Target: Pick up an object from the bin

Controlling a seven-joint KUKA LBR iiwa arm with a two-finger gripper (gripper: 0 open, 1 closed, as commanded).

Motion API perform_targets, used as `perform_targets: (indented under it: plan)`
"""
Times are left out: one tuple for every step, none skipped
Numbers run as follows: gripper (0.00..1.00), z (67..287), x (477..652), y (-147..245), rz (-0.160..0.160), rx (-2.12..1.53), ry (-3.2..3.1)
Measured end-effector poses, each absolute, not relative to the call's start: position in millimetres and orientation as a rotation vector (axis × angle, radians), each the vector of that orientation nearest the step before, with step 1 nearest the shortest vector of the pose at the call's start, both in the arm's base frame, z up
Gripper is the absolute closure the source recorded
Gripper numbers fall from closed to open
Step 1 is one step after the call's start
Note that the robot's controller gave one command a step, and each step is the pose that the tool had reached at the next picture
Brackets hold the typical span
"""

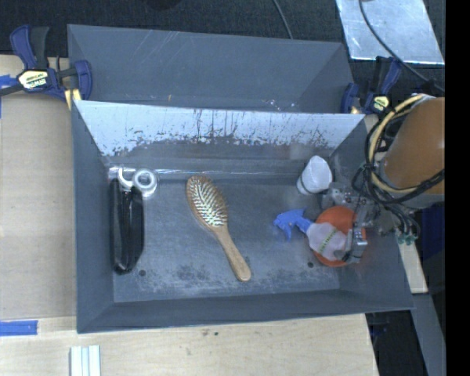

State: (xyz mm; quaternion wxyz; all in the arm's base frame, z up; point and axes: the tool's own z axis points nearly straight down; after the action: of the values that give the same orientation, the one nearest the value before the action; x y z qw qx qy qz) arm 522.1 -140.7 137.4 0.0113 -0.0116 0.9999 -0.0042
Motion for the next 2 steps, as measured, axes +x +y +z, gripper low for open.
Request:
perform_targets:
  plan:
    - [0.0,149,517.8,-124,-0.009,-0.182,3.124]
    - [0.0,174,565.4,-134,-0.016,-0.825,3.014]
